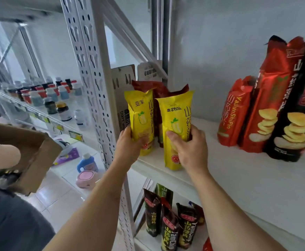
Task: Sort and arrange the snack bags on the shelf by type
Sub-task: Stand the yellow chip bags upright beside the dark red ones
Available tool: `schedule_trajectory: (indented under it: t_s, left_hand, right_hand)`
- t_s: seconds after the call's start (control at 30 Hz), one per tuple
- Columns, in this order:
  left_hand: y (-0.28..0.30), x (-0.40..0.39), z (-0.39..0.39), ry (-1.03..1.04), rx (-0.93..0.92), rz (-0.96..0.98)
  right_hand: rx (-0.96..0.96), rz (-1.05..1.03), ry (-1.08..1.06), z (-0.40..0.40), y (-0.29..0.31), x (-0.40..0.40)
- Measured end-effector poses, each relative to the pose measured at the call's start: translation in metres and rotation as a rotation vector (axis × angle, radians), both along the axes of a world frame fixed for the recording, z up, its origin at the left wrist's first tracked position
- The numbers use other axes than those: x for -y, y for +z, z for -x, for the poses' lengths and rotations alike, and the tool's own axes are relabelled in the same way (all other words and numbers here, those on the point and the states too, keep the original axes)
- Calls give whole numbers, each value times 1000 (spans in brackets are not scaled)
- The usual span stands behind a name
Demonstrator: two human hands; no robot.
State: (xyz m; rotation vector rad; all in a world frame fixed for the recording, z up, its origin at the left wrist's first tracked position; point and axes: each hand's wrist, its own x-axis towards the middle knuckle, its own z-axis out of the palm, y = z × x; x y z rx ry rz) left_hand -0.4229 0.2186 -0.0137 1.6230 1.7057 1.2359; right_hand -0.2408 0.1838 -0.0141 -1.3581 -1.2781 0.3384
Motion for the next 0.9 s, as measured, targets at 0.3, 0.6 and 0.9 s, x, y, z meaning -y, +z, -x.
schedule_trajectory:
  t_s: [0.3,0.6,0.9]
  left_hand:
    - [2,-30,13,-37,48,25]
    - [-11,3,12,-3,3,-127]
    - [-20,33,-51,-249,-218,-719]
  right_hand:
    - [-35,-3,-47,38,-5,-26]
    - [-53,21,-81,49,-7,-30]
    - [-18,-54,-414,-21,4,-7]
